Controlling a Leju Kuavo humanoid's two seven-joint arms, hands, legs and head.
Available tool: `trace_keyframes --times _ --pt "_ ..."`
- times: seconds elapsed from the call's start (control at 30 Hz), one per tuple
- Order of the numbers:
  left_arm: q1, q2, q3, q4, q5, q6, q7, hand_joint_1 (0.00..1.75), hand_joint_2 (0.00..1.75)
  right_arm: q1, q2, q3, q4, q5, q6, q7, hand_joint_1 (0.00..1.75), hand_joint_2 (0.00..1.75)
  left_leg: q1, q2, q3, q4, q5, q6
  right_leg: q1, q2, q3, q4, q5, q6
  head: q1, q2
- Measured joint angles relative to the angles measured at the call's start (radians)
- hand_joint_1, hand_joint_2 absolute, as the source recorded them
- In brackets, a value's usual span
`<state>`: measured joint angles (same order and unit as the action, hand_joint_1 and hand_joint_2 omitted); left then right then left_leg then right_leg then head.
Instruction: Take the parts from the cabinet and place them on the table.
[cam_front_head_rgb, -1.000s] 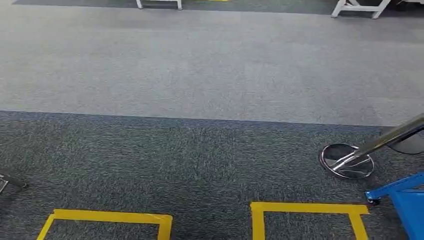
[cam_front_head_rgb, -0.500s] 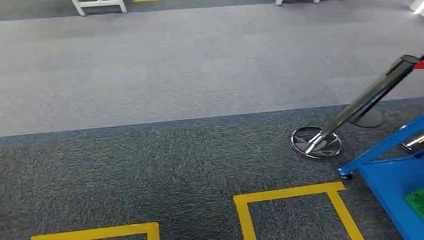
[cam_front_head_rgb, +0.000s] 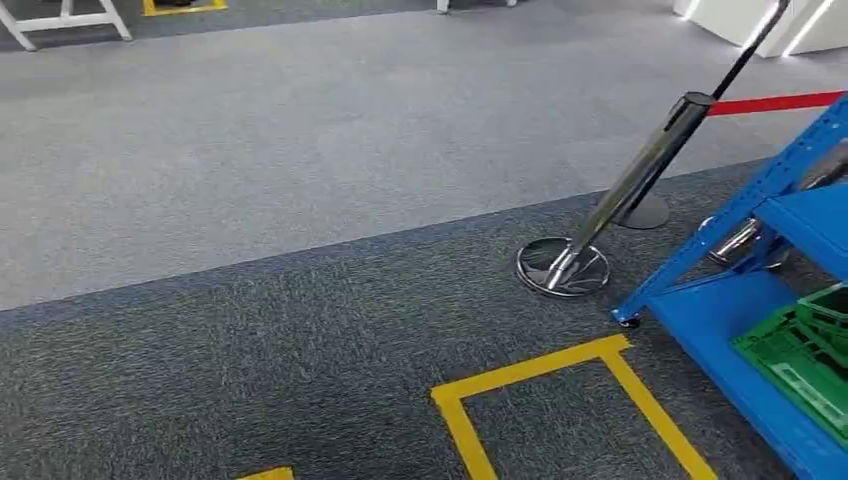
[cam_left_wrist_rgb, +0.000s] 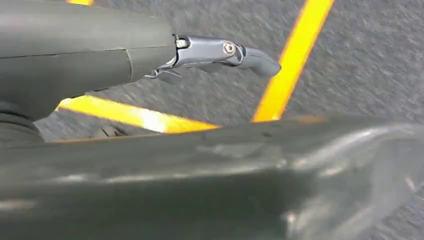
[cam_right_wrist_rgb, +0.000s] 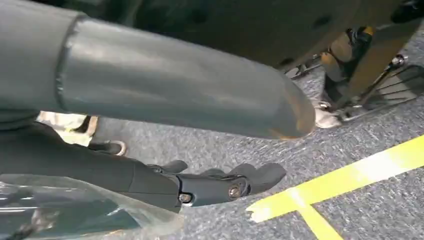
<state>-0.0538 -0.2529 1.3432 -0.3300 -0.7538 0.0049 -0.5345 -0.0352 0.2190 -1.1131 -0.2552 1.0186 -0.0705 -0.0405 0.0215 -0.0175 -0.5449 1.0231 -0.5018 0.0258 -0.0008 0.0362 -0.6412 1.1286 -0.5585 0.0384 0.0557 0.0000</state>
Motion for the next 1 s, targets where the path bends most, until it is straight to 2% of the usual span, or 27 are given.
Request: trace_keyframes --times 0.03,0.07,0.1,0.13,0.17,0.2,0.23,0.27,0.3,0.37,0.4,0.43,0.47,0.5,0.53,0.57,0.73,0.77,0.8,0.83,0.87,0.93,0.97,1.0 --pt "0.001 -0.001 0.005 -0.001 0.003 -0.005 -0.002 0.00 0.00 0.001 0.000 0.000 0.000 0.009 0.017 -0.022 0.00 0.00 -0.004 0.019 0.000 0.000 -0.002 0.002 -0.002 -0.017 -0.041 0.085 -0.042 0.003 0.000 0.000" --pt "0.001 -0.002 0.009 -0.004 0.007 -0.008 -0.003 0.00 0.00 0.003 0.000 0.001 -0.001 0.018 0.036 -0.044 0.00 0.00 -0.006 0.037 0.000 0.000 -0.002 0.003 -0.003 -0.025 -0.078 0.161 -0.073 0.006 -0.001 0.000" --pt "0.000 -0.002 0.013 -0.006 0.008 -0.009 -0.002 0.00 0.00 0.006 -0.002 0.003 -0.001 0.033 0.045 -0.048 0.00 0.00 -0.007 0.053 0.000 0.000 -0.003 0.004 -0.003 -0.027 -0.097 0.199 -0.078 0.008 0.000 0.000" --pt "-0.001 -0.002 0.015 -0.008 0.008 -0.009 0.000 0.00 0.00 0.007 -0.003 0.010 -0.001 0.060 0.043 -0.035 0.00 0.00 -0.007 0.068 0.001 0.000 -0.004 0.004 -0.003 -0.029 -0.090 0.188 -0.060 0.008 0.000 0.000" --pt "-0.003 -0.002 0.015 -0.008 0.004 -0.008 0.005 0.00 0.00 0.009 -0.005 0.021 -0.001 0.084 0.038 -0.022 0.00 0.00 -0.007 0.081 0.002 0.000 -0.006 0.003 -0.003 -0.033 -0.059 0.131 -0.024 0.008 0.000 0.000" --pt "-0.005 -0.002 0.015 -0.008 0.001 -0.005 0.011 0.00 0.00 0.009 -0.005 0.029 -0.001 0.095 0.038 -0.016 0.00 0.00 -0.007 0.092 0.005 0.000 -0.007 0.001 -0.002 -0.043 -0.012 0.046 0.017 0.006 0.000 0.000" --pt "-0.006 -0.003 0.015 -0.008 -0.004 0.002 0.021 0.00 0.00 0.009 -0.006 0.033 -0.001 0.090 0.038 -0.014 0.00 0.00 -0.007 0.101 0.010 0.000 -0.010 -0.002 -0.002 -0.073 0.045 -0.053 0.055 0.002 0.000 0.000" --pt "-0.006 -0.002 0.015 -0.008 -0.010 0.010 0.030 0.00 0.00 0.007 -0.006 0.034 -0.001 0.081 0.039 -0.014 0.00 0.00 -0.013 0.109 0.014 0.001 -0.014 -0.008 0.006 -0.136 0.071 -0.109 0.048 -0.005 0.002 0.000" --pt "-0.005 -0.002 0.015 -0.008 -0.013 0.014 0.033 0.00 0.00 0.006 -0.006 0.034 -0.002 0.078 0.039 -0.015 0.00 0.00 -0.016 0.116 0.014 0.004 -0.018 -0.015 0.007 -0.120 0.084 -0.110 0.055 -0.017 -0.003 0.000" --pt "-0.007 -0.003 0.015 -0.008 -0.013 0.019 0.035 0.00 0.00 0.009 -0.006 0.035 -0.002 0.078 0.039 -0.021 0.00 0.00 -0.013 0.133 0.022 0.001 -0.018 -0.023 0.013 -0.099 0.067 -0.107 0.053 -0.025 -0.005 0.000" --pt "-0.009 -0.006 0.016 -0.008 -0.013 0.019 0.035 0.00 0.00 0.010 -0.006 0.035 -0.002 0.079 0.038 -0.024 0.00 0.00 -0.012 0.145 0.028 -0.004 -0.021 -0.030 0.015 -0.086 0.067 -0.112 0.055 -0.033 -0.004 0.000" --pt "-0.010 -0.007 0.016 -0.008 -0.015 0.019 0.035 0.00 0.00 0.009 -0.006 0.036 -0.002 0.080 0.038 -0.024 0.00 0.00 -0.008 0.132 0.031 -0.001 -0.028 -0.040 0.005 -0.073 0.091 -0.123 0.062 -0.042 -0.004 0.000" --pt "-0.011 -0.007 0.016 -0.008 -0.017 0.018 0.034 0.00 0.00 0.009 -0.005 0.037 -0.002 0.081 0.038 -0.024 0.00 0.00 -0.006 0.077 0.025 0.026 -0.051 -0.042 0.003 -0.065 0.090 -0.126 0.065 -0.047 -0.010 0.000" --pt "-0.009 -0.007 0.016 -0.008 -0.018 0.012 0.032 0.00 0.00 0.007 -0.005 0.037 -0.002 0.082 0.039 -0.024 0.00 0.00 -0.006 0.049 0.000 0.084 -0.088 -0.041 0.003 -0.054 0.090 -0.125 0.068 -0.054 -0.012 0.000" --pt "-0.007 -0.007 0.016 -0.008 -0.018 0.009 0.030 0.00 0.00 0.005 -0.005 0.037 -0.002 0.083 0.039 -0.022 0.00 0.00 -0.006 0.035 -0.034 0.162 -0.127 -0.041 0.003 -0.040 0.090 -0.125 0.068 -0.057 -0.015 0.000" --pt "-0.005 -0.007 0.016 -0.008 -0.017 0.008 0.029 0.00 0.00 0.005 -0.005 0.037 -0.002 0.085 0.039 -0.020 0.00 0.00 -0.006 0.030 -0.070 0.240 -0.157 -0.042 0.005 -0.025 0.090 -0.125 0.068 -0.057 -0.015 0.000" --pt "-0.004 -0.007 0.016 -0.008 -0.016 0.007 0.028 0.00 0.00 0.005 -0.005 0.037 -0.002 0.085 0.039 -0.020 0.00 0.00 -0.007 0.030 -0.074 0.248 -0.160 -0.042 0.005 -0.023 0.090 -0.125 0.068 -0.057 -0.015 0.000" --pt "-0.004 -0.007 0.016 -0.008 -0.016 0.004 0.027 0.00 0.00 0.006 -0.005 0.037 -0.002 0.085 0.039 -0.018 0.00 0.00 -0.007 0.029 -0.096 0.289 -0.169 -0.041 0.006 -0.010 0.091 -0.124 0.068 -0.057 -0.016 0.000" --pt "-0.003 -0.007 0.016 -0.008 -0.015 0.002 0.024 0.00 0.00 0.007 -0.005 0.037 -0.002 0.085 0.038 -0.014 0.00 0.00 -0.007 0.029 -0.108 0.302 -0.155 -0.040 0.007 0.007 0.092 -0.124 0.068 -0.057 -0.015 0.000" --pt "-0.004 -0.007 0.017 -0.008 -0.012 -0.005 0.015 0.00 0.00 0.007 -0.004 0.037 -0.002 0.068 0.038 -0.017 0.00 0.00 -0.006 -0.009 -0.031 0.078 0.008 -0.030 0.006 0.062 0.101 -0.119 0.064 -0.053 -0.015 0.000" --pt "-0.003 -0.005 0.016 -0.008 -0.015 -0.010 0.013 0.00 0.00 0.002 -0.003 0.034 -0.002 0.034 0.056 -0.029 0.00 0.00 -0.003 -0.063 -0.007 0.010 0.002 -0.026 0.005 0.097 0.082 -0.110 0.062 -0.037 -0.015 0.000" --pt "-0.005 -0.003 0.017 -0.008 -0.019 -0.012 0.012 0.00 0.00 0.008 -0.003 0.027 -0.002 0.023 0.065 -0.032 0.00 0.00 -0.008 -0.044 -0.006 0.007 0.002 -0.019 -0.002 0.117 0.065 -0.117 0.066 -0.022 -0.015 0.000" --pt "-0.006 -0.003 0.017 -0.009 -0.021 -0.010 0.014 0.00 0.00 0.009 -0.005 0.023 -0.003 0.015 0.068 -0.034 0.00 0.00 0.002 -0.031 -0.003 -0.006 0.008 -0.010 -0.001 0.120 0.067 -0.113 0.062 -0.016 -0.014 0.000" --pt "-0.008 -0.003 0.017 -0.009 -0.030 -0.003 0.021 0.00 0.00 0.008 -0.005 0.018 -0.003 0.007 0.071 -0.042 0.00 0.00 -0.001 -0.016 0.001 -0.011 0.009 -0.005 0.004 0.056 0.058 -0.092 0.047 -0.014 -0.014 0.000"
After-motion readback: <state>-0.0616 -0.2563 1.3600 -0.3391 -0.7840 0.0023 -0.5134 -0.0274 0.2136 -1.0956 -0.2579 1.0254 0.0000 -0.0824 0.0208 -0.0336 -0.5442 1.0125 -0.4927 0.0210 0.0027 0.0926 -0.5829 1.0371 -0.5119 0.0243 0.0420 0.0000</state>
